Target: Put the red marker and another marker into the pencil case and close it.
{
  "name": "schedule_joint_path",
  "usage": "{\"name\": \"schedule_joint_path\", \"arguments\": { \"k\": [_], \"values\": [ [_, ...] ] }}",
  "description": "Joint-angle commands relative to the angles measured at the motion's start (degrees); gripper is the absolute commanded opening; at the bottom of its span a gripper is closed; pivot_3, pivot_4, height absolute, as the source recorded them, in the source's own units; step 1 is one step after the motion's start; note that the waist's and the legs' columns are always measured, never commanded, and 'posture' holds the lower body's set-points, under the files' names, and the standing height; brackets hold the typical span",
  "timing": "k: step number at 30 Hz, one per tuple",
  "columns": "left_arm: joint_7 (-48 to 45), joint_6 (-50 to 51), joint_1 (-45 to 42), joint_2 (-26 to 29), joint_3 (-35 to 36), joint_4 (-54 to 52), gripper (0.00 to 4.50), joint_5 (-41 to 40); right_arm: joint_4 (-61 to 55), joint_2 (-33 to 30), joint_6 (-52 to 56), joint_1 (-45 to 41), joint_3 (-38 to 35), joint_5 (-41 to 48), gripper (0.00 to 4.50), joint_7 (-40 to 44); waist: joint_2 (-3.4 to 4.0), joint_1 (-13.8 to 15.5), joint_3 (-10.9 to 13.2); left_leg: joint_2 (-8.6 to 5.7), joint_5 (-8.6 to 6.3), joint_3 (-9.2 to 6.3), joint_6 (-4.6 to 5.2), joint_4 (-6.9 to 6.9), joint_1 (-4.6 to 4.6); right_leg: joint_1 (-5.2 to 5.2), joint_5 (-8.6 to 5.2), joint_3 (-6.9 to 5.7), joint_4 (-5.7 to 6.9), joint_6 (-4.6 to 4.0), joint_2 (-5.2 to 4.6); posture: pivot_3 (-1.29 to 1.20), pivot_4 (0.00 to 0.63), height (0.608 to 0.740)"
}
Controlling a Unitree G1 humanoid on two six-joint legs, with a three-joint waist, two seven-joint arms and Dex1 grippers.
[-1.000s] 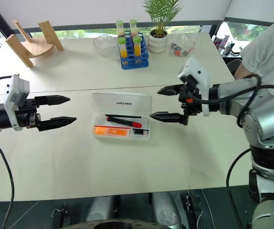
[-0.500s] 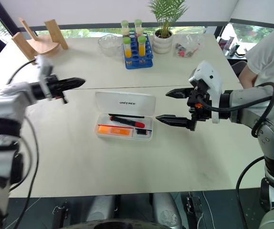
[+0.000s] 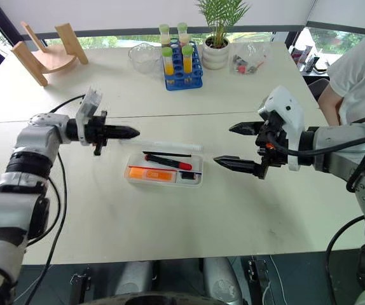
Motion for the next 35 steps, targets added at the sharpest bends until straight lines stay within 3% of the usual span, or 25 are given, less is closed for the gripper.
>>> {"name": "schedule_joint_path", "arguments": {
  "k": [1, 7, 11, 14, 19, 24, 31, 35],
  "values": [
    [-0.3, 3.1, 0.6, -1.5, -1.4, -7.9, 0.04, -0.8, -1.9, -1.0, -0.6, 0.0, -1.7, 1.3, 4.50, -1.0, 0.00, 0.5, 0.0, 0.00, 0.02, -0.03, -0.04, 0.04, -0.02, 0.01, 0.02, -0.03, 0.01, 0.02, 0.00, 0.00, 0.150, 0.740],
    [8.7, 1.1, 5.2, -8.6, -6.0, -11.9, 0.04, 5.5, -2.1, -0.8, -0.7, 0.4, -0.9, 1.5, 4.50, -2.4, 0.00, 0.2, 0.0, -0.07, -0.01, -0.05, 0.02, 0.46, -0.02, 0.32, 0.13, -0.07, -0.05, 0.23, -0.05, 0.00, 0.150, 0.740],
    [12.2, -1.9, 10.8, -7.2, -12.2, -12.8, 0.04, 13.8, -2.5, -0.8, -0.6, 1.4, -0.8, 1.6, 4.50, -3.4, 0.12, -0.1, -0.1, 0.02, -0.08, -0.08, 0.15, 0.48, 0.10, 0.35, 0.14, 0.00, -0.02, 0.20, 0.10, 0.00, 0.150, 0.740],
    [13.7, -4.7, 13.0, -4.8, -12.3, -12.8, 0.04, 16.0, -3.0, -0.6, -0.8, 1.9, -0.5, 1.4, 4.50, -4.4, 0.19, 0.0, -0.2, 0.00, -0.11, 0.01, 0.19, 0.24, 0.86, 1.01, 0.12, 0.08, -0.13, 0.18, 0.08, 0.00, 0.150, 0.740],
    [15.0, 7.4, 12.4, -2.9, -0.9, -22.3, 0.04, 3.3, -2.6, -0.4, -1.8, 2.5, -0.3, 1.4, 4.50, -4.9, 0.16, -0.3, -0.3, 0.00, -0.11, 0.16, 0.19, -0.09, 1.65, 1.59, 0.10, 0.23, -0.23, 0.16, 0.09, 0.00, 0.150, 0.740],
    [17.8, 20.0, 16.8, 3.2, 9.4, -38.6, 0.04, -6.7, -2.1, -0.9, -2.8, 4.8, -0.9, 1.6, 4.50, -3.9, 0.13, -0.1, -0.3, 0.07, -0.07, 0.05, 0.13, -0.02, 0.89, 0.94, 0.10, 0.15, -0.20, 0.17, 0.12, 0.00, 0.150, 0.740],
    [24.3, 32.8, 33.6, 13.3, 30.4, -58.7, 0.04, -18.1, -0.3, -4.1, -7.0, 12.1, -1.0, -1.0, 4.50, 1.1, 0.14, -0.1, -0.3, 0.05, -0.09, 0.10, 0.16, -0.17, 0.78, 0.80, 0.06, 0.16, -0.33, 0.13, -0.01, 0.00, 0.150, 0.740],
    [27.9, 37.6, 43.1, 14.6, 40.3, -66.7, 0.04, -23.7, 1.3, -5.2, -9.2, 13.7, -0.5, -1.7, 4.50, 3.8, 0.10, 0.0, -0.2, 0.05, -0.09, 0.14, 0.14, -0.13, 0.87, 0.89, 0.06, 0.17, -0.33, 0.13, -0.02, 0.00, 0.150, 0.740]
  ]
}}
